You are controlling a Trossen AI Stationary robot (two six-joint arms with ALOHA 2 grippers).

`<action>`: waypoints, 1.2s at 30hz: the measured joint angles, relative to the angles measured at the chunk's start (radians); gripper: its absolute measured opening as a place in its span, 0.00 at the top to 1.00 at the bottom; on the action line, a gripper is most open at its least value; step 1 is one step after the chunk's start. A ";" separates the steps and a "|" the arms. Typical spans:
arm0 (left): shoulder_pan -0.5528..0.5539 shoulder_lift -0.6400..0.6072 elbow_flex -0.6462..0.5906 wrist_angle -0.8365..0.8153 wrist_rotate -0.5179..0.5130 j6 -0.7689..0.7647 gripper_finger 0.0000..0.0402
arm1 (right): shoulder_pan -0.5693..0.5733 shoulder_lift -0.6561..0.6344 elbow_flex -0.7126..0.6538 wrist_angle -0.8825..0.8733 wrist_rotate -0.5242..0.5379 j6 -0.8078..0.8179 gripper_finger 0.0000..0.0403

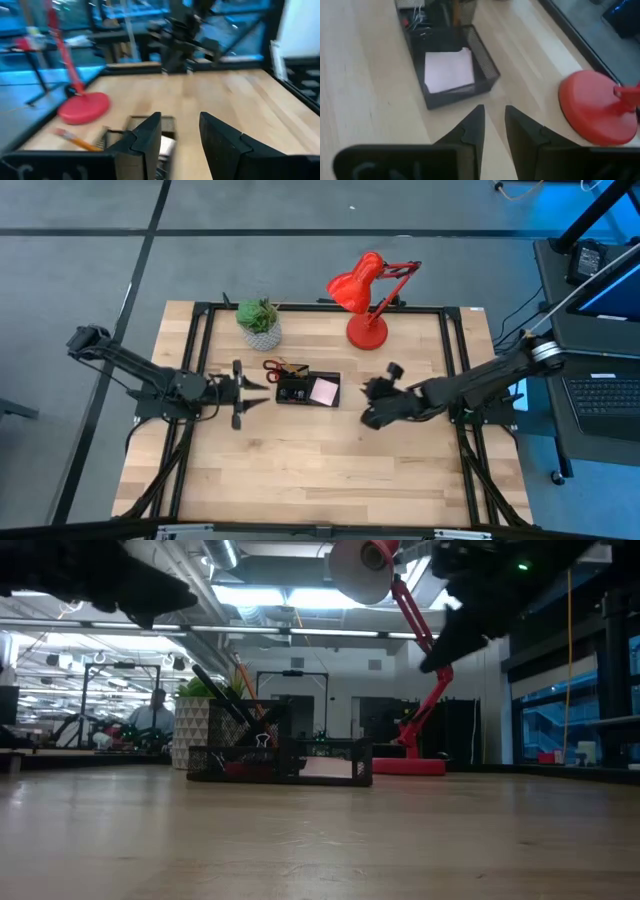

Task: Pick and place office supplies into organizer
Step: Return to Home Position

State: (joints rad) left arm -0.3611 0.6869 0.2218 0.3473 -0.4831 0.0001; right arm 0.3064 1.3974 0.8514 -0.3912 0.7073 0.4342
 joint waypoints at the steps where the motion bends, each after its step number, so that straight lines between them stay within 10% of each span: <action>1: 0.020 -0.018 0.000 0.000 -0.005 0.005 0.68 | 0.000 -0.037 -0.039 0.027 -0.001 0.007 0.80; 17: 0.525 -0.235 0.001 -0.016 0.086 0.085 0.68 | -0.043 -0.451 -0.381 0.299 0.025 -0.099 0.80; 36: 0.753 -0.643 0.002 -0.396 0.224 0.047 0.68 | -0.043 -1.024 -0.632 0.289 0.062 -0.190 0.80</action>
State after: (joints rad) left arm 0.3916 0.0435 0.2234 -0.0485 -0.2592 0.0470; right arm 0.2634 0.3736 0.2194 -0.1025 0.7695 0.2444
